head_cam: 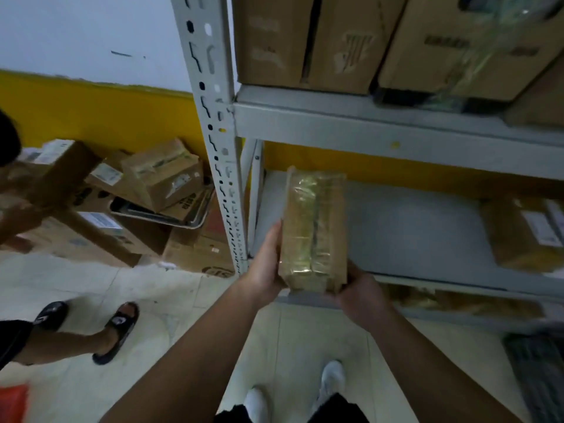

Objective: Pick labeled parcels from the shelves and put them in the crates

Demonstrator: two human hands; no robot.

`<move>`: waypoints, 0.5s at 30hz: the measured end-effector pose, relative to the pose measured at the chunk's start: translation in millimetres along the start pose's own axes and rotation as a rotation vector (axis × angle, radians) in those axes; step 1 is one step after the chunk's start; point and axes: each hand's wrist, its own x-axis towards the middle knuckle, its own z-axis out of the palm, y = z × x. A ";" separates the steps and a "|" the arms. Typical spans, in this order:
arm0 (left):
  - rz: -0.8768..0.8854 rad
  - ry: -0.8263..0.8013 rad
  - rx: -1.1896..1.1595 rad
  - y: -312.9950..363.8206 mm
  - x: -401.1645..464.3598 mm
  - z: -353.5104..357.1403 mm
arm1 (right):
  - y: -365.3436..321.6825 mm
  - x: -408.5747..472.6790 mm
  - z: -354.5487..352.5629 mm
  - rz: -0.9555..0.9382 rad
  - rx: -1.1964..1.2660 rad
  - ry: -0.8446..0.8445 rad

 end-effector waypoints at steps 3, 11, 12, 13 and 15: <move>-0.011 -0.054 0.024 -6.7 -16.9 -3.0 | 1.2 -15.9 13.8 -0.020 -0.123 0.069; 0.090 0.135 0.064 -14.7 -50.5 -5.9 | -23.5 -43.6 0.9 -0.037 -0.039 -0.094; 0.120 0.152 0.072 -13.4 -53.5 -6.4 | -27.1 -46.5 -6.5 0.003 0.030 -0.178; 0.160 0.169 0.093 -11.6 -56.3 -5.7 | -31.0 -52.2 -9.3 0.028 -0.004 -0.244; 0.212 0.169 0.140 -10.9 -62.5 -3.2 | -34.9 -65.7 -7.6 -0.021 -0.099 -0.335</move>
